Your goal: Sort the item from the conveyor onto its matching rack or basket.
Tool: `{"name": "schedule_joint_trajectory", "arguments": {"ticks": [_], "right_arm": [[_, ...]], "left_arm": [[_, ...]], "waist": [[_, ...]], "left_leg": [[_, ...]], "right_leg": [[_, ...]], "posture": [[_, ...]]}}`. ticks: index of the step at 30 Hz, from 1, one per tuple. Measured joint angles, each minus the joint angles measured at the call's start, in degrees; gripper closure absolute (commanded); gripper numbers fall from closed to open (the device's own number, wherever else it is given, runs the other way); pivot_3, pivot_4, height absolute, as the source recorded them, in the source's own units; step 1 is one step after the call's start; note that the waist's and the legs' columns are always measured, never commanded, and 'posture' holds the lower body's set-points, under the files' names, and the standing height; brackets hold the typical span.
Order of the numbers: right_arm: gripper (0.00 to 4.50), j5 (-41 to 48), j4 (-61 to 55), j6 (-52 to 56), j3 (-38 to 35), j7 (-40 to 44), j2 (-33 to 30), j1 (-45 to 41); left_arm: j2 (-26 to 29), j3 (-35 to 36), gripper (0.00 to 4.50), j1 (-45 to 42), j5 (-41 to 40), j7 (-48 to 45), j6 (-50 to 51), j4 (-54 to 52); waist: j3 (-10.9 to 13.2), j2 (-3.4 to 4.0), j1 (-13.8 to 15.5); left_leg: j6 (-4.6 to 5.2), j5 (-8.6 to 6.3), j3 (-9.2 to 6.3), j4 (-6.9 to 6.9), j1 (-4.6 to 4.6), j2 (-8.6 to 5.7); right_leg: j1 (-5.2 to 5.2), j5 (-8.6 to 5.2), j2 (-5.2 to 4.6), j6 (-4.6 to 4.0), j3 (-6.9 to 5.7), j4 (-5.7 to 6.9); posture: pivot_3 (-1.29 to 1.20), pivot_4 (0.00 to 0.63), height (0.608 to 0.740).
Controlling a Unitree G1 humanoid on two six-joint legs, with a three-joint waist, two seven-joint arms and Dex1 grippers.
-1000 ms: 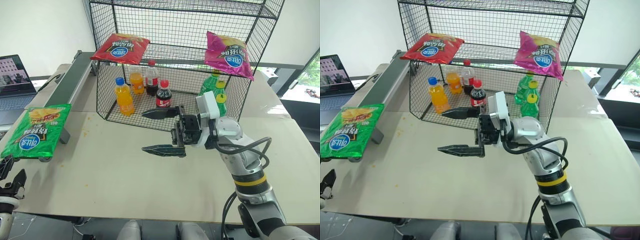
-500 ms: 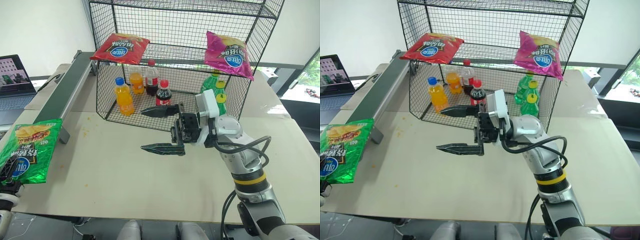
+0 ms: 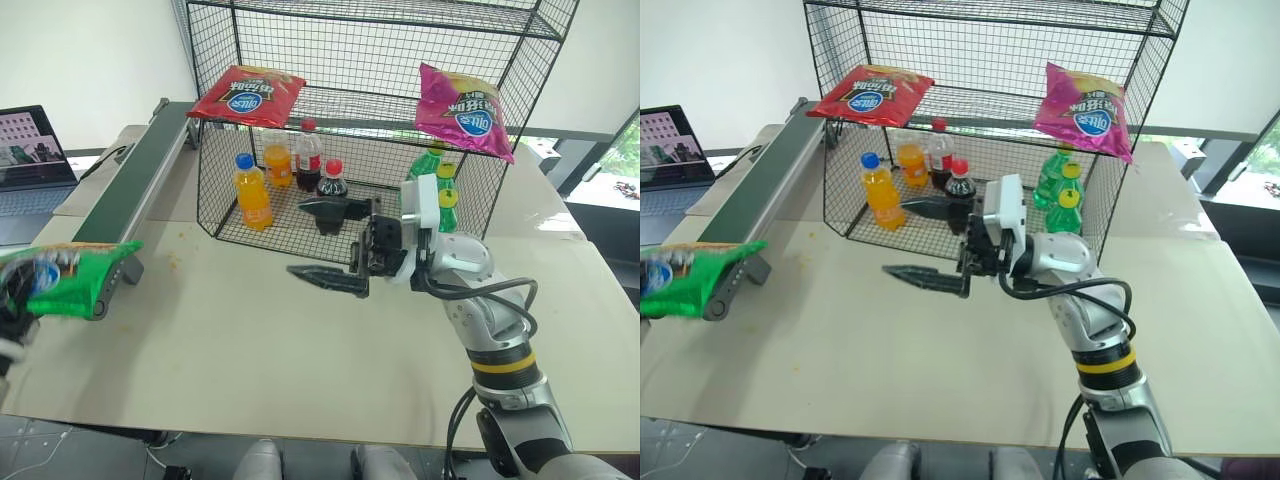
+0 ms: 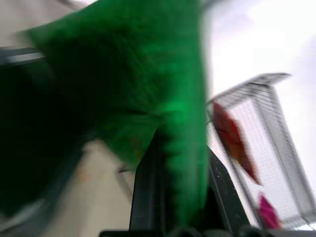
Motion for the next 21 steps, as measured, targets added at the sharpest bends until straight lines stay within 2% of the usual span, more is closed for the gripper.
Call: {"name": "schedule_joint_trajectory", "arguments": {"ticks": [4, 7, 9, 15, 21], "right_arm": [[0.00, -1.42, -2.56, 0.20, -2.21, -6.48, -0.20, 1.12], [0.00, -4.53, -5.76, 0.18, -3.86, -12.22, -0.61, 2.34], [0.00, -5.81, -7.83, 0.19, -4.01, -14.89, -0.51, 3.03], [0.00, -10.23, -16.68, 1.62, -7.78, -26.94, -0.38, 7.26], [0.00, -12.35, -23.78, 5.06, -9.14, -33.78, -0.87, 11.11]], "left_arm": [[0.18, -7.44, 4.41, -10.81, -2.60, 3.94, 1.01, -6.16], [-3.13, -17.20, 4.41, -21.55, -2.85, 7.83, 2.16, -5.68], [-4.99, -21.20, 4.41, -26.83, -2.88, 8.82, 3.31, -4.86], [-13.51, -31.79, 4.41, -45.62, -3.06, 7.80, 8.08, 5.98], [-18.65, -36.92, 4.41, -59.21, 0.47, 1.01, 9.43, 21.64]], "waist": [[0.07, 0.19, 0.14], [0.07, 0.18, 0.18], [0.07, 0.18, 0.13], [0.06, 0.17, 0.19], [0.07, 0.19, 0.03]], "left_leg": [[-0.01, 0.01, 0.06, -0.05, 0.02, -0.11], [-0.02, 0.03, -0.01, -0.06, -0.02, -0.06], [-0.02, 0.03, -0.01, -0.04, -0.04, -0.08], [0.00, 0.04, -0.01, 0.00, -0.08, -0.15], [-0.01, 0.09, -0.03, -0.01, -0.08, -0.20]], "right_leg": [[0.00, 0.01, -0.05, 0.02, 0.05, 0.01], [-0.02, 0.01, 0.05, 0.02, -0.02, 0.03], [-0.02, 0.01, 0.04, 0.02, 0.00, 0.02], [-0.01, 0.01, 0.03, 0.03, 0.00, 0.01], [-0.03, 0.01, 0.07, 0.03, 0.05, -0.04]], "posture": [[0.00, 0.150, 0.740], [0.00, 0.150, 0.740], [0.00, 0.150, 0.740], [0.00, 0.150, 0.740], [0.00, 0.150, 0.740]]}}
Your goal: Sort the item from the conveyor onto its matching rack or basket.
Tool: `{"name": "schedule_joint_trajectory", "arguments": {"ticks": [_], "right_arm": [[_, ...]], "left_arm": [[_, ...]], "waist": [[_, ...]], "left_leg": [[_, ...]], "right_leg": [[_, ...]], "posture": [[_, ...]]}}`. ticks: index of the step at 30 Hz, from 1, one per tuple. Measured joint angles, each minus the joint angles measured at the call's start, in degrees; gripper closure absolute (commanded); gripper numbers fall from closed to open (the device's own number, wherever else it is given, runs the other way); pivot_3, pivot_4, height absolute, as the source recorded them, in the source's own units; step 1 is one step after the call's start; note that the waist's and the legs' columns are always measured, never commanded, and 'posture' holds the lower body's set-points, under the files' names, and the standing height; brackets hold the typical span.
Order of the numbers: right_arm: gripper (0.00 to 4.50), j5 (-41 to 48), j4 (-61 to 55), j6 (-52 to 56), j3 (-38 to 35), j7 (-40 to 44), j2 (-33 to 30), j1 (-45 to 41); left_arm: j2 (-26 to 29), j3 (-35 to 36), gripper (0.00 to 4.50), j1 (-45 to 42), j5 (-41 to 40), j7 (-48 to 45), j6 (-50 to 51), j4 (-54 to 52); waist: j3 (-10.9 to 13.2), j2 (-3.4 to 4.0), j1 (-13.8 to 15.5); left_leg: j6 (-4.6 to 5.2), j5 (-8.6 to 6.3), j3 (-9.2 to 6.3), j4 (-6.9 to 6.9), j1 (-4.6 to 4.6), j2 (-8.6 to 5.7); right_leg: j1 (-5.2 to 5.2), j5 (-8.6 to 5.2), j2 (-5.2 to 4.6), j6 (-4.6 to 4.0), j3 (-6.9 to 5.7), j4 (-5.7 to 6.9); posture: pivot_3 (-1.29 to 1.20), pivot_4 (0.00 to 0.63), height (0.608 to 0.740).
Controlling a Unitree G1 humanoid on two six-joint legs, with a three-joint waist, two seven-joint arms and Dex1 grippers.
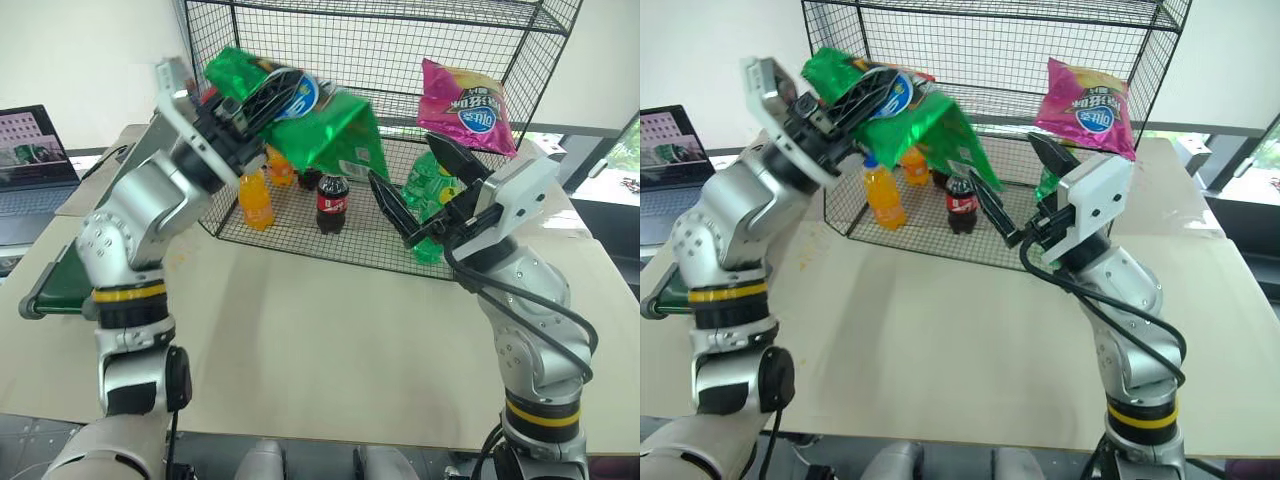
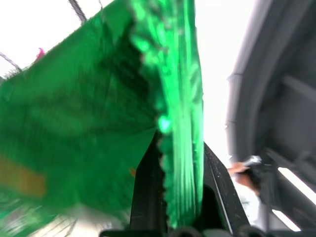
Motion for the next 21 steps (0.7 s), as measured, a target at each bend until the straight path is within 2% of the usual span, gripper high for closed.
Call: {"name": "schedule_joint_trajectory", "arguments": {"ticks": [2, 7, 10, 14, 19, 21], "right_arm": [[0.00, -0.61, -1.95, 0.66, -0.13, -1.35, -0.05, 0.34], [0.00, -1.66, -5.78, 3.12, -0.20, -4.94, 0.03, 1.79], [0.00, -1.91, -6.62, 4.08, -0.09, -5.96, 0.04, 2.39], [0.00, -1.94, -7.04, 4.71, 0.44, -6.88, 0.62, 2.96], [0.00, -1.90, -7.04, 5.08, 1.28, -7.39, 1.16, 2.90], [0.00, -1.88, -7.01, 5.12, 1.32, -7.40, 1.17, 2.83]], "left_arm": [[-1.58, -0.43, 4.41, -4.02, 3.04, -3.57, -0.21, 4.40], [-6.30, -1.11, 4.41, -16.26, 17.90, -17.76, -5.47, 21.74], [-8.66, -0.04, 4.41, -18.81, 23.71, -22.94, -7.87, 28.33], [-10.72, 1.82, 4.41, -17.47, 28.85, -24.14, -7.83, 30.75], [-13.27, 4.45, 4.41, -6.60, 34.11, -18.33, -6.63, 30.46], [-14.27, 4.63, 4.41, -4.74, 34.65, -16.54, -5.03, 28.69]], "waist": [[0.00, 0.00, 0.07], [0.00, 0.00, 0.09], [0.01, 0.01, -0.15], [0.01, 0.02, -0.40], [-0.01, 0.08, -0.25], [0.05, 0.02, -0.02]], "left_leg": [[0.00, 0.01, 0.00, 0.00, -0.01, -0.04], [0.02, 0.04, -0.01, -0.05, -0.03, -0.19], [0.03, 0.04, 0.00, -0.08, -0.04, -0.19], [0.05, 0.06, 0.00, -0.12, -0.04, -0.19], [0.04, 0.13, -0.02, -0.03, -0.09, -0.19], [-0.01, 0.20, -0.08, 0.00, -0.22, -0.22]], "right_leg": [[0.01, 0.00, -0.01, 0.01, -0.01, -0.02], [0.02, -0.03, -0.07, 0.05, 0.08, -0.11], [0.00, -0.04, -0.06, 0.08, 0.15, -0.12], [-0.02, -0.06, -0.06, 0.10, 0.19, -0.09], [-0.05, -0.06, -0.07, 0.11, 0.24, -0.01], [-0.08, -0.05, -0.07, 0.14, 0.25, -0.02]], "posture": [[0.00, 0.150, 0.740], [0.00, 0.150, 0.740], [0.00, 0.150, 0.740], [0.00, 0.150, 0.740], [0.00, 0.150, 0.740], [0.00, 0.150, 0.740]]}}
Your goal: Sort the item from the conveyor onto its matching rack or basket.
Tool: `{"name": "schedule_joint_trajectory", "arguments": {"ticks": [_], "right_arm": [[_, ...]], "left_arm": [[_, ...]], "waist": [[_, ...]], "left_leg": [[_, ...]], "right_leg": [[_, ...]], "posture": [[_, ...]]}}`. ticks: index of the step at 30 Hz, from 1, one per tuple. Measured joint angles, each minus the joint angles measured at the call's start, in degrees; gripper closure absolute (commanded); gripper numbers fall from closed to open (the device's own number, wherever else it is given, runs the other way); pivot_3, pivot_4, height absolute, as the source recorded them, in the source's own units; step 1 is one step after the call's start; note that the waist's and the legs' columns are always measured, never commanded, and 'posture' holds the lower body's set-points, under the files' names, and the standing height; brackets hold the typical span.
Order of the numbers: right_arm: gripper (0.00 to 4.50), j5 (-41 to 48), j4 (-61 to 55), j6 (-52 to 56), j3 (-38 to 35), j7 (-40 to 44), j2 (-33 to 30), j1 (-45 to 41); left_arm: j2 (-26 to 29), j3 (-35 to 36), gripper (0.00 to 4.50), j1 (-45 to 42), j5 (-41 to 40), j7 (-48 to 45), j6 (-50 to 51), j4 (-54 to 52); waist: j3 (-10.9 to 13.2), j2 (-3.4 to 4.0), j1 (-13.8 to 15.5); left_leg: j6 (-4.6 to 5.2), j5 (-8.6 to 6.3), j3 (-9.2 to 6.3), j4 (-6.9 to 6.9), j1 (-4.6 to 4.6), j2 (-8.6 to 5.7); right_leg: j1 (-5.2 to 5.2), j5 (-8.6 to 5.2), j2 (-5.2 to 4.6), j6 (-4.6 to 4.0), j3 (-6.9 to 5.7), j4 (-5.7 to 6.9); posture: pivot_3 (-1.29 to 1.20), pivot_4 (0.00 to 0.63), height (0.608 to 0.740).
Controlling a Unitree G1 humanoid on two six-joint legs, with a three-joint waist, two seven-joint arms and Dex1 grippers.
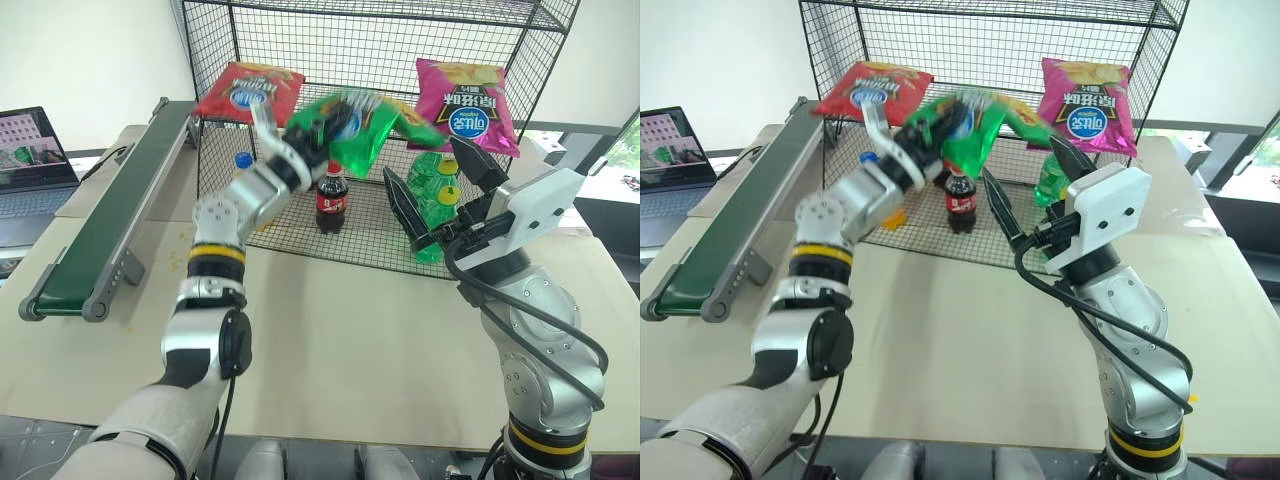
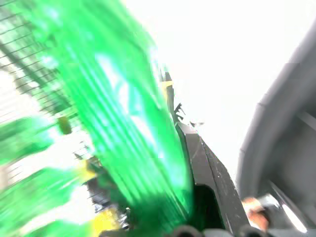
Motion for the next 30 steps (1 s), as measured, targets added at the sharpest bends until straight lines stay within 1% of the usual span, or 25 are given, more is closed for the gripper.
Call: {"name": "schedule_joint_trajectory", "arguments": {"ticks": [3, 7, 13, 16, 18, 23, 30], "right_arm": [[0.00, 0.17, 0.26, 0.02, 0.14, 0.19, 0.06, -1.58], [0.00, 0.71, 0.84, 0.02, 0.17, 0.59, 0.05, -1.96], [0.00, 0.94, 1.77, 0.02, 0.13, 1.32, -0.11, -2.59], [0.00, 0.81, 1.68, 0.22, 0.09, 1.25, -0.78, -3.17], [0.00, 0.29, 1.66, 1.05, 0.09, 0.81, -0.91, -3.13], [0.00, -1.23, 1.64, 1.71, 0.11, -0.65, -0.82, -3.08], [0.00, -1.85, 0.99, 2.42, 0.95, -1.77, -0.49, -3.03]], "left_arm": [[-2.30, 1.58, 4.41, -0.58, -0.27, 3.85, 1.22, -7.66], [-4.08, 3.53, 4.41, -2.18, -0.36, 7.55, 1.15, -12.20], [-6.15, 6.02, 4.41, -2.29, 0.92, 14.91, -1.92, -12.24], [-7.64, 6.86, 4.41, -2.56, 3.45, 21.58, -5.38, -11.59], [-9.59, 7.07, 4.41, -2.59, 5.41, 25.98, -7.80, -11.40], [-12.35, 7.07, 4.41, -3.51, 6.67, 27.46, -10.04, -11.40], [-13.07, 7.19, 4.41, -6.81, 7.36, 27.52, -13.68, -9.79]], "waist": [[0.01, -0.02, 0.49], [0.01, -0.02, 0.35], [0.01, -0.02, 0.12], [0.01, -0.02, 0.22], [0.02, -0.04, 0.48], [0.02, -0.04, 0.52], [0.02, -0.04, 0.27]], "left_leg": [[0.00, 0.01, -0.06, 0.04, -0.04, -0.12], [0.01, 0.01, -0.05, 0.00, 0.07, -0.14], [0.05, 0.04, -0.05, 0.00, 0.07, -0.14], [0.05, 0.04, -0.05, 0.00, 0.07, -0.15], [0.04, 0.04, -0.06, 0.03, 0.02, -0.19], [0.04, 0.04, -0.05, 0.00, 0.03, -0.21], [0.03, 0.05, -0.05, -0.02, 0.05, -0.21]], "right_leg": [[0.07, 0.02, -0.11, 0.09, 0.02, -0.02], [0.12, 0.01, -0.10, 0.11, 0.07, -0.02], [0.11, 0.01, -0.09, 0.12, 0.10, -0.01], [0.12, 0.01, -0.10, 0.12, 0.09, -0.01], [0.12, 0.01, -0.12, 0.13, 0.11, -0.03], [0.11, 0.01, -0.12, 0.14, 0.13, -0.03], [0.11, 0.00, -0.12, 0.16, 0.13, -0.04]], "posture": [[0.00, 0.150, 0.740], [0.00, 0.150, 0.740], [0.00, 0.150, 0.740], [0.00, 0.150, 0.740], [0.00, 0.150, 0.740], [0.00, 0.150, 0.740], [0.00, 0.150, 0.740]]}}
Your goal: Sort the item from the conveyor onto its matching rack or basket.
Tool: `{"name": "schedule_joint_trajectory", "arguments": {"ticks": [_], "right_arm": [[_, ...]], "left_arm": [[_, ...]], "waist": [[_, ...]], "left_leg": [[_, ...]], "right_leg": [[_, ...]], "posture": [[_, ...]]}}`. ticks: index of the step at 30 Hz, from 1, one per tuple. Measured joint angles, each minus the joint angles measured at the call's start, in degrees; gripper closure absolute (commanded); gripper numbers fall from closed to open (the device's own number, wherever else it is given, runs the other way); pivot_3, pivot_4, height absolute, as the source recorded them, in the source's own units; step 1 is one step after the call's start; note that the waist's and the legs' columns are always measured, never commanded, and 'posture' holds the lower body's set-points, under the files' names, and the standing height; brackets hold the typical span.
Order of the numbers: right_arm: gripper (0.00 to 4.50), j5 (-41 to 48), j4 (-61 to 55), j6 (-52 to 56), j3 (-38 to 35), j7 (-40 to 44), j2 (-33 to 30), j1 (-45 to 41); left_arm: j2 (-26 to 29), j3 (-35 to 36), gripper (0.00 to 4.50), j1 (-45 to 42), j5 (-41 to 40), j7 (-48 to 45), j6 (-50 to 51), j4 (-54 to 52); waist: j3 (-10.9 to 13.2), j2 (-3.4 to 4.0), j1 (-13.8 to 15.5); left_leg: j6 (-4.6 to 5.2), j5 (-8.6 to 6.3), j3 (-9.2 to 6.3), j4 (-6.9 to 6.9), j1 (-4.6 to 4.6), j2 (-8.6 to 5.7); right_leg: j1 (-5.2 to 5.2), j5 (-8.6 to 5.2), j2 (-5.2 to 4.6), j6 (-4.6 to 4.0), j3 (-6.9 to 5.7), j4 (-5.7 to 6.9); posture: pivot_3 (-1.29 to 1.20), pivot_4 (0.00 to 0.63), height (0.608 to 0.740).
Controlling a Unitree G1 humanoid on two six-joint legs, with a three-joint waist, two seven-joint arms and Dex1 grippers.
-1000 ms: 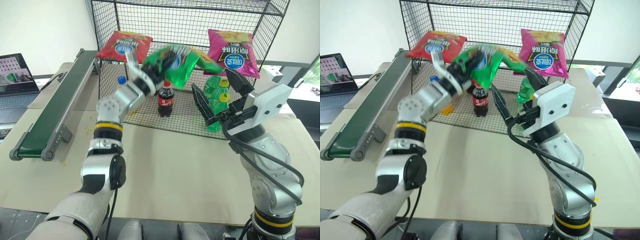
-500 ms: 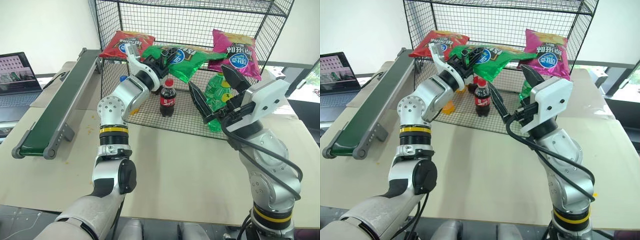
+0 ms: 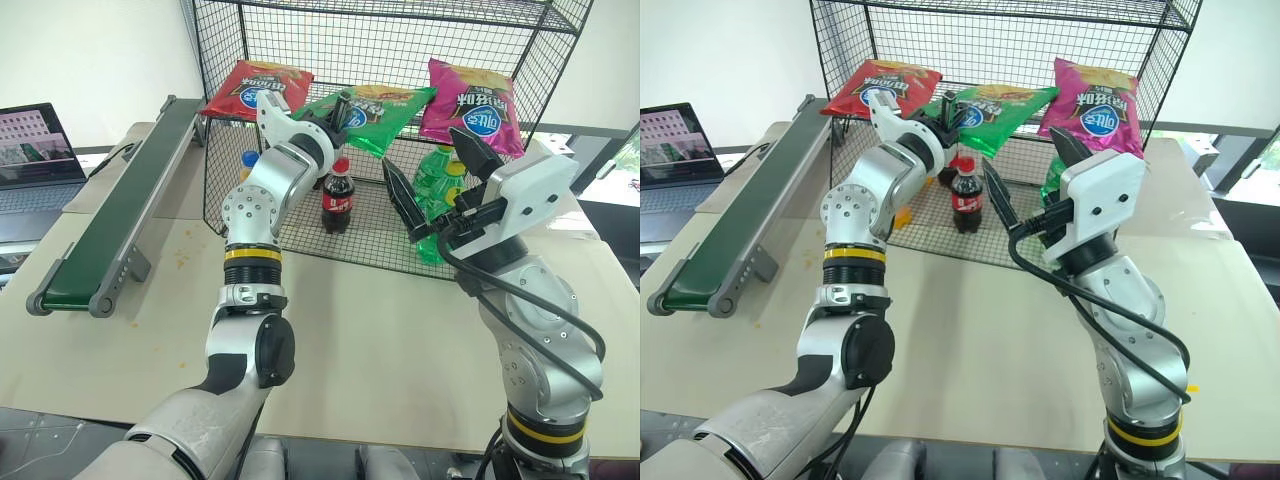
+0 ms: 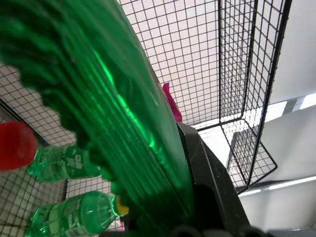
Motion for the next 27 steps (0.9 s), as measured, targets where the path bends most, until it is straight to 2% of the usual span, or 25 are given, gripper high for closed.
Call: {"name": "schedule_joint_trajectory", "arguments": {"ticks": [8, 20, 23, 27], "right_arm": [[0.00, -1.10, -0.98, 1.43, 0.17, -1.34, 0.02, 0.06], [0.00, -1.67, -1.19, 1.62, 0.55, -1.94, 0.91, 0.08], [0.00, -1.66, -1.19, 1.62, 0.55, -1.95, 1.08, 0.08], [0.00, -1.66, -1.19, 1.62, 0.55, -1.95, 1.24, 0.08]], "left_arm": [[-0.42, -0.01, 4.41, -3.20, 5.44, -0.64, -10.17, 7.52], [-0.83, 0.19, 4.41, -7.62, 6.08, -3.14, -14.53, 15.27], [-0.88, 0.19, 3.61, -7.63, 6.10, -4.07, -15.05, 16.51], [-0.88, 0.17, 1.83, -7.63, 6.07, -4.56, -15.26, 16.56]], "waist": [[0.00, 0.00, 0.04], [0.00, -0.01, -0.01], [0.01, -0.01, -0.02], [0.00, -0.01, -0.02]], "left_leg": [[-0.01, 0.01, 0.00, -0.01, -0.01, -0.01], [0.00, 0.02, 0.00, -0.03, -0.01, -0.02], [0.00, 0.02, 0.00, -0.04, -0.01, -0.01], [0.00, 0.02, 0.00, -0.03, -0.01, -0.01]], "right_leg": [[0.01, 0.00, -0.01, 0.00, 0.00, -0.04], [0.00, -0.01, 0.00, 0.02, 0.00, -0.03], [0.00, -0.01, 0.00, 0.02, -0.01, -0.02], [0.00, -0.01, 0.00, 0.02, 0.00, -0.02]], "posture": [[0.00, 0.150, 0.740], [0.00, 0.150, 0.740], [0.00, 0.150, 0.740], [0.00, 0.150, 0.740]]}}
